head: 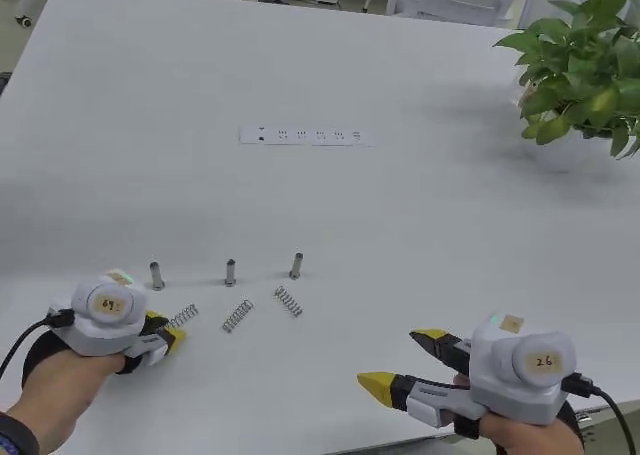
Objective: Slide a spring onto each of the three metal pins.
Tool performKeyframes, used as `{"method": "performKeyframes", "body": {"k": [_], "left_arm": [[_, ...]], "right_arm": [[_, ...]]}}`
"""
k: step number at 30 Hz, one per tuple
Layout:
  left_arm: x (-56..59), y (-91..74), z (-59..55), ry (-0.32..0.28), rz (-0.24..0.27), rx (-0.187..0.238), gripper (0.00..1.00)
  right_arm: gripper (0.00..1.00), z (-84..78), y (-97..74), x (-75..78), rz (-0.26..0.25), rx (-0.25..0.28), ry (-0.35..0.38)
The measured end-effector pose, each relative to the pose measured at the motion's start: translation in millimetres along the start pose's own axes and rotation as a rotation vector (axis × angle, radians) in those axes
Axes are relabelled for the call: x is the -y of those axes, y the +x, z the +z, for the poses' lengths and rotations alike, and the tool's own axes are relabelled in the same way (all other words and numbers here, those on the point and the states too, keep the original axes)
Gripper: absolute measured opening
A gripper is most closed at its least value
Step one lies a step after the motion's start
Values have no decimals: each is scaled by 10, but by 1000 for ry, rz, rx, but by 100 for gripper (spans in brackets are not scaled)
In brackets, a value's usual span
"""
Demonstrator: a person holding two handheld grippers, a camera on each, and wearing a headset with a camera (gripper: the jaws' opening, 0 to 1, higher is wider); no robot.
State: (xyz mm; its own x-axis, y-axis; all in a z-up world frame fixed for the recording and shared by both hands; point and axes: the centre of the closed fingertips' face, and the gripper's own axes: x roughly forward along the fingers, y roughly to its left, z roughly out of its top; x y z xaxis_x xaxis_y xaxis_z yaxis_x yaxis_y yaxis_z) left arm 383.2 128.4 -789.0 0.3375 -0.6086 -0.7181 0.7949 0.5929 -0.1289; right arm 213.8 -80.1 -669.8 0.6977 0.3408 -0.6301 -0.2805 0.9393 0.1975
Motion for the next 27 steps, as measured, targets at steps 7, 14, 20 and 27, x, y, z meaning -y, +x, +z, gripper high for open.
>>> {"method": "performKeyframes", "body": {"k": [7, 14, 20, 27], "left_arm": [[-42, 3, 12, -28, 41, -11, 3], [9, -127, 35, -53, 42, 12, 3], [22, -276, 35, -46, 39, 35, 3], [34, -488, 100, -45, 43, 74, 3]], "right_arm": [[59, 9, 13, -18, 7, -1, -6], [59, 3, 16, -24, 18, 3, -1], [58, 0, 70, -61, 41, -4, -4], [59, 30, 165, -167, 83, -11, -20]]}}
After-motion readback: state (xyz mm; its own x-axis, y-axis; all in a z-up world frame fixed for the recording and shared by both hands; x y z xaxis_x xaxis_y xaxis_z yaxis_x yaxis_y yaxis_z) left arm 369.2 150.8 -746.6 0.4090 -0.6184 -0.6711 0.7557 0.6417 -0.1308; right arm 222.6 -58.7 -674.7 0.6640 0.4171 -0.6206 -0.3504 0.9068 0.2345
